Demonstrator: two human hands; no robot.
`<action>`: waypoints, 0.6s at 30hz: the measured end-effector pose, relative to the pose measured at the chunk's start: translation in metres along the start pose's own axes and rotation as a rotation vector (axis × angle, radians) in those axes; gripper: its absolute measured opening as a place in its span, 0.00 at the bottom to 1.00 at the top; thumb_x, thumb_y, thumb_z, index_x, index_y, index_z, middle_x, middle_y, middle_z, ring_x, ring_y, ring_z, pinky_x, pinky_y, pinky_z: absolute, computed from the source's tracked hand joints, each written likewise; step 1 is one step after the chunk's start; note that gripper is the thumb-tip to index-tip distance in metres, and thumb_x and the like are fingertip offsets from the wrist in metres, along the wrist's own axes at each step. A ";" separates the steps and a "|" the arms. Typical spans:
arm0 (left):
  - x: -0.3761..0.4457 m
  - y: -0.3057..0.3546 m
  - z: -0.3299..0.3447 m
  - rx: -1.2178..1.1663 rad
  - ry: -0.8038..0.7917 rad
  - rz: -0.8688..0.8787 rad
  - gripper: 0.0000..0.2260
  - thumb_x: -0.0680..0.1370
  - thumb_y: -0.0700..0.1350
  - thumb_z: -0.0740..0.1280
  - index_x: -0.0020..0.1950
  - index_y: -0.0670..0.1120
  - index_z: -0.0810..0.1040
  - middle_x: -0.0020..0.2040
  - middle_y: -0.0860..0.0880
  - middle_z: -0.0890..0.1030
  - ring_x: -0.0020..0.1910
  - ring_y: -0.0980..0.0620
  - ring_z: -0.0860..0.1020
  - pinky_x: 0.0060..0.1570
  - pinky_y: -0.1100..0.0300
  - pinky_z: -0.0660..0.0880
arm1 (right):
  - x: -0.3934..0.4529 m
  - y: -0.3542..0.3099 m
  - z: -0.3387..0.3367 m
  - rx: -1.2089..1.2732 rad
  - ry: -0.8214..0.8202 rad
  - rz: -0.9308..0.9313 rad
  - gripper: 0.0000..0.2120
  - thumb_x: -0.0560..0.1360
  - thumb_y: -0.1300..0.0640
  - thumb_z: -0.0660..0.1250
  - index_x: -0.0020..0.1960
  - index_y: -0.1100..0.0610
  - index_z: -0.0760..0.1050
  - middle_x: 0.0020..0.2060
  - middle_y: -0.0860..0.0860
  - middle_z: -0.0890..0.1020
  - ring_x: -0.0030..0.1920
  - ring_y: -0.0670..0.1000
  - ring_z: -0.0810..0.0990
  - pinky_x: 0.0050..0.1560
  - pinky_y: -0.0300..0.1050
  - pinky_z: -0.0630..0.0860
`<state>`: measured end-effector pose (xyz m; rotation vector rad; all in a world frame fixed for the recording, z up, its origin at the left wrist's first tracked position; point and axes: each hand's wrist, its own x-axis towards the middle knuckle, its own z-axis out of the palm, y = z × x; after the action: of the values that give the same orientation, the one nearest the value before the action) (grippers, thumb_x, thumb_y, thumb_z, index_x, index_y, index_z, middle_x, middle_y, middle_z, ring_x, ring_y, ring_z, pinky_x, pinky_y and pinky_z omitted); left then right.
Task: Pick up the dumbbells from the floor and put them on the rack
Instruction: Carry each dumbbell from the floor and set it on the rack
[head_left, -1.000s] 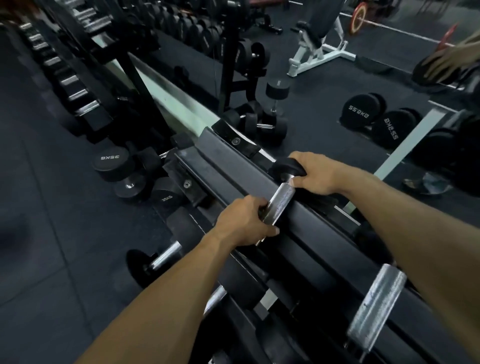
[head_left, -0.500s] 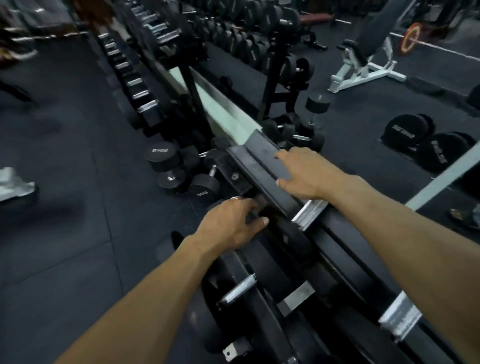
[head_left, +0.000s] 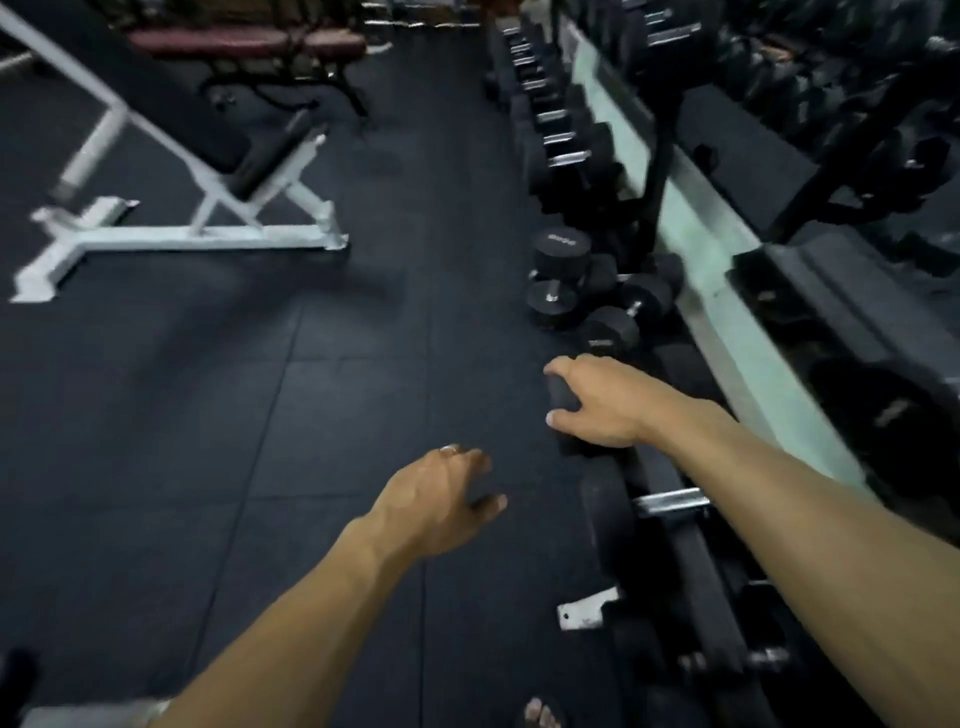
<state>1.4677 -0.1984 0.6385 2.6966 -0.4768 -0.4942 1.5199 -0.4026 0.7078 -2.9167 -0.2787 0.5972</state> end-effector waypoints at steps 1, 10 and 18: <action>-0.026 -0.019 0.008 -0.010 0.001 -0.028 0.21 0.79 0.59 0.62 0.68 0.49 0.71 0.61 0.48 0.76 0.60 0.46 0.76 0.54 0.54 0.74 | -0.005 -0.026 0.016 -0.009 -0.021 -0.021 0.31 0.78 0.45 0.65 0.77 0.52 0.59 0.66 0.55 0.72 0.66 0.58 0.73 0.60 0.52 0.72; -0.241 -0.164 0.118 -0.187 -0.019 -0.314 0.24 0.78 0.60 0.62 0.70 0.51 0.69 0.66 0.50 0.74 0.66 0.48 0.72 0.61 0.51 0.72 | -0.047 -0.230 0.179 -0.063 -0.259 -0.237 0.30 0.79 0.46 0.63 0.77 0.52 0.59 0.68 0.54 0.71 0.69 0.57 0.70 0.64 0.52 0.70; -0.368 -0.241 0.257 -0.421 -0.091 -0.628 0.21 0.78 0.58 0.62 0.68 0.51 0.70 0.61 0.51 0.75 0.61 0.48 0.75 0.55 0.56 0.71 | -0.045 -0.327 0.352 -0.080 -0.499 -0.360 0.30 0.79 0.47 0.64 0.78 0.52 0.58 0.70 0.54 0.72 0.70 0.56 0.70 0.67 0.52 0.70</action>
<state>1.1044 0.0824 0.4178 2.3683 0.4348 -0.7802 1.2885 -0.0559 0.4645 -2.6374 -0.8768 1.2552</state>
